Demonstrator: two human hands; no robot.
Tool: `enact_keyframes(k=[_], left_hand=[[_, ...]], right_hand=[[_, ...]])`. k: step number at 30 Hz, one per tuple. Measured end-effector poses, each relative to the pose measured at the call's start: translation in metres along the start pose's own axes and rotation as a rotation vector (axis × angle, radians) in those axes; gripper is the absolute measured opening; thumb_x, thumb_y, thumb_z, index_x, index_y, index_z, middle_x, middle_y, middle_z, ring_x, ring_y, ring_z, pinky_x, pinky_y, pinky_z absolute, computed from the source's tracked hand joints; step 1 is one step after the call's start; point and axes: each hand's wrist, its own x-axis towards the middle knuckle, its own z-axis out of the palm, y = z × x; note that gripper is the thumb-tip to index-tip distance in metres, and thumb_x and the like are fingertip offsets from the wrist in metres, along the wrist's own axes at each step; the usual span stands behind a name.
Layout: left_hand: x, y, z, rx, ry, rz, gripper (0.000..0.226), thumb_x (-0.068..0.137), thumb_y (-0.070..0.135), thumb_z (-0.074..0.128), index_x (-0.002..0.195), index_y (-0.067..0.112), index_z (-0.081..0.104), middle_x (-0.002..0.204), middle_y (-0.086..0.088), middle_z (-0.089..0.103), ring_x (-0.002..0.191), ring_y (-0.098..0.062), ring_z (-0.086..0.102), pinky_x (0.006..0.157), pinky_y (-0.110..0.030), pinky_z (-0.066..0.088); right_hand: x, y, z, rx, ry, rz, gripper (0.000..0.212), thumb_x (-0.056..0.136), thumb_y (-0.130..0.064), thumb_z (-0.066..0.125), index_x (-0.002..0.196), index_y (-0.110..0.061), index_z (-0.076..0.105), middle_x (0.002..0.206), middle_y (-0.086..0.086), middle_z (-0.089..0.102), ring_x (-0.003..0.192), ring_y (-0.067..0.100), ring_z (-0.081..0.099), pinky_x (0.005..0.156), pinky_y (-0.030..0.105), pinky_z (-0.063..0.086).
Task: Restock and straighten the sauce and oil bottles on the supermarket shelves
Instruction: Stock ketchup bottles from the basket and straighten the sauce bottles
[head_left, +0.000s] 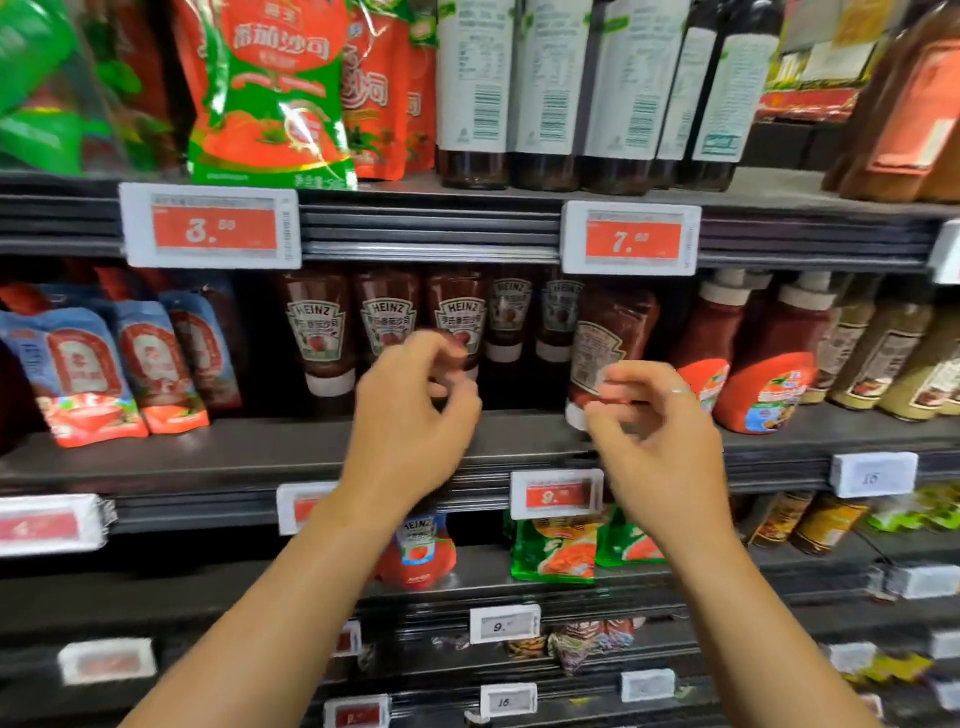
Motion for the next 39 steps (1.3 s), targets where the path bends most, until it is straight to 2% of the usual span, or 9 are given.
enact_keyframes(k=[5,9,11,17,22,29,32,36,39], left_hand=[[0.009,0.021,0.065,0.017,-0.375,-0.048,0.057,0.088,0.039,0.071,0.134,0.017,0.047,0.123,-0.002,0.055,0.106,-0.012,0.062,0.085,-0.03,0.058],[0.018,0.027,0.093,-0.056,-0.437,-0.058,0.063,0.085,0.038,0.072,0.139,0.021,0.046,0.118,-0.004,0.07,0.107,-0.023,0.068,0.09,-0.043,0.058],[0.02,0.024,0.096,-0.107,-0.472,-0.079,0.061,0.085,0.036,0.07,0.14,0.023,0.045,0.12,-0.003,0.071,0.108,-0.022,0.068,0.091,-0.043,0.057],[0.027,0.009,0.088,0.097,-0.446,0.005,0.038,0.095,0.041,0.063,0.124,0.018,0.064,0.098,0.004,0.067,0.094,-0.015,0.064,0.067,-0.014,0.04],[0.032,-0.001,0.079,0.165,-0.378,-0.062,0.054,0.094,0.029,0.066,0.142,0.013,0.047,0.123,-0.013,0.065,0.112,-0.031,0.06,0.078,-0.023,0.036],[0.032,-0.01,0.083,0.082,-0.299,-0.132,0.066,0.087,0.022,0.071,0.146,0.014,0.042,0.137,-0.013,0.056,0.126,-0.029,0.052,0.094,-0.021,0.037],[0.032,-0.011,0.082,0.063,-0.266,-0.103,0.078,0.085,0.019,0.072,0.153,0.014,0.034,0.148,-0.012,0.047,0.135,-0.029,0.043,0.11,-0.028,0.034],[0.031,-0.01,0.08,0.012,-0.271,-0.111,0.086,0.085,0.02,0.073,0.157,0.018,0.026,0.139,-0.006,0.056,0.119,-0.013,0.055,0.098,-0.015,0.036],[0.032,-0.009,0.08,0.009,-0.265,-0.151,0.085,0.087,0.03,0.075,0.154,0.017,0.025,0.127,-0.006,0.063,0.11,-0.011,0.062,0.095,-0.033,0.049]], right_hand=[[0.006,0.014,-0.018,-0.028,0.233,0.032,0.032,0.088,-0.019,0.071,0.115,-0.03,0.056,0.109,-0.005,0.067,0.091,0.002,0.066,0.068,0.008,0.048],[0.017,0.022,-0.005,-0.182,0.029,0.089,0.068,0.094,-0.025,0.066,0.153,-0.018,0.032,0.137,0.001,0.055,0.123,0.017,0.057,0.096,0.031,0.051],[0.022,0.023,0.004,-0.248,-0.049,0.128,0.074,0.099,-0.026,0.06,0.159,-0.011,0.021,0.148,0.011,0.05,0.133,0.026,0.05,0.101,0.027,0.041],[0.041,0.023,0.022,-0.261,-0.094,0.166,0.02,0.102,-0.02,0.051,0.119,-0.01,0.046,0.106,0.011,0.063,0.105,0.038,0.062,0.071,0.03,0.036],[0.068,0.031,0.046,-0.248,-0.217,0.123,0.058,0.099,-0.013,0.055,0.154,-0.015,0.035,0.134,0.016,0.063,0.118,0.035,0.06,0.086,0.021,0.041],[0.088,0.051,0.066,-0.142,-0.213,0.145,0.06,0.098,-0.019,0.06,0.154,-0.024,0.038,0.14,0.01,0.061,0.125,0.03,0.06,0.107,0.042,0.048],[0.086,0.055,0.068,-0.036,-0.165,0.119,0.053,0.093,-0.017,0.068,0.142,-0.026,0.052,0.128,-0.001,0.07,0.117,0.017,0.066,0.104,0.041,0.052],[0.079,0.044,0.06,0.047,-0.075,0.098,0.032,0.074,-0.042,0.073,0.1,-0.055,0.06,0.089,-0.029,0.072,0.087,-0.009,0.067,0.076,0.013,0.054],[0.075,0.043,0.057,0.101,-0.072,0.1,0.028,0.073,-0.041,0.078,0.098,-0.039,0.067,0.086,-0.01,0.073,0.083,0.006,0.07,0.076,0.031,0.059]])
